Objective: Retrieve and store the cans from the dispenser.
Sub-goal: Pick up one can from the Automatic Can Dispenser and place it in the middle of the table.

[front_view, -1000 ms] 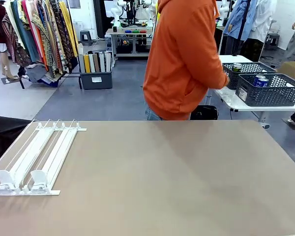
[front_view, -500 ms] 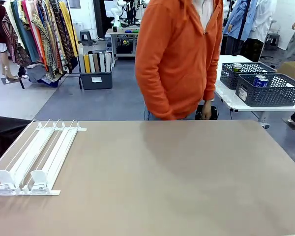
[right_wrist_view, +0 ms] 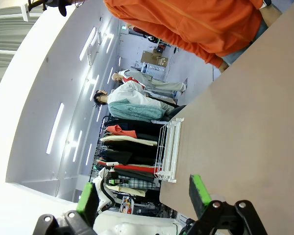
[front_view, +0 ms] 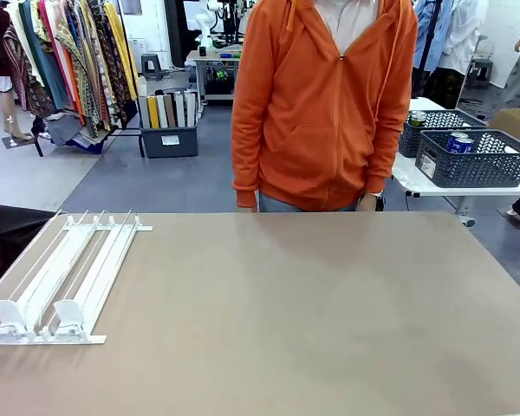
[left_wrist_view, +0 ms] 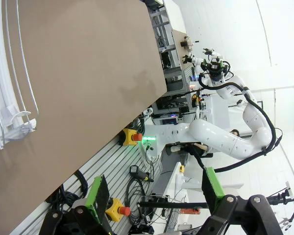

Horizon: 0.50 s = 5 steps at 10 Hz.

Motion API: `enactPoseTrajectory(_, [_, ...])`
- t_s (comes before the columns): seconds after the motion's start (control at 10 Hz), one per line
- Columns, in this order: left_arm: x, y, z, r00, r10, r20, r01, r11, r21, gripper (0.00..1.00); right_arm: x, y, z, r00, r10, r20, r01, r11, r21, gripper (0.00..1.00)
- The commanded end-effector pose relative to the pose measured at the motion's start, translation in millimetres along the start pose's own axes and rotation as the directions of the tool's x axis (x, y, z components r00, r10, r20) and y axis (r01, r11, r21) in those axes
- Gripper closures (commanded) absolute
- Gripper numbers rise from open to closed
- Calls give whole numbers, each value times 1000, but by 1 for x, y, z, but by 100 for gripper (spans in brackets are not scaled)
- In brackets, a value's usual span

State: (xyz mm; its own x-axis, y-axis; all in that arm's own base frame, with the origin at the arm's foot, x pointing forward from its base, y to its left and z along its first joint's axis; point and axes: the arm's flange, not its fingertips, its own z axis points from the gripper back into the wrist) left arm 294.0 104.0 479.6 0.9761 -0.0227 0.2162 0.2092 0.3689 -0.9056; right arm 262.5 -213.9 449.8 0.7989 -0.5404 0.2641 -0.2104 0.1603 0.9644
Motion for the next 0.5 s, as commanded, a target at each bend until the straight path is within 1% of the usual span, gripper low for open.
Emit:
enactPoseTrajectory(0.0, [1, -4, 0, 1000, -3, 6, 3, 1000, -14, 0, 3, 4, -2, 1000, 1, 14, -1, 1000, 20, 0])
enactPoseTrajectory(0.4, [1, -4, 0, 1000, -3, 6, 3, 1000, -14, 0, 3, 4, -2, 1000, 1, 14, -1, 1000, 20, 0])
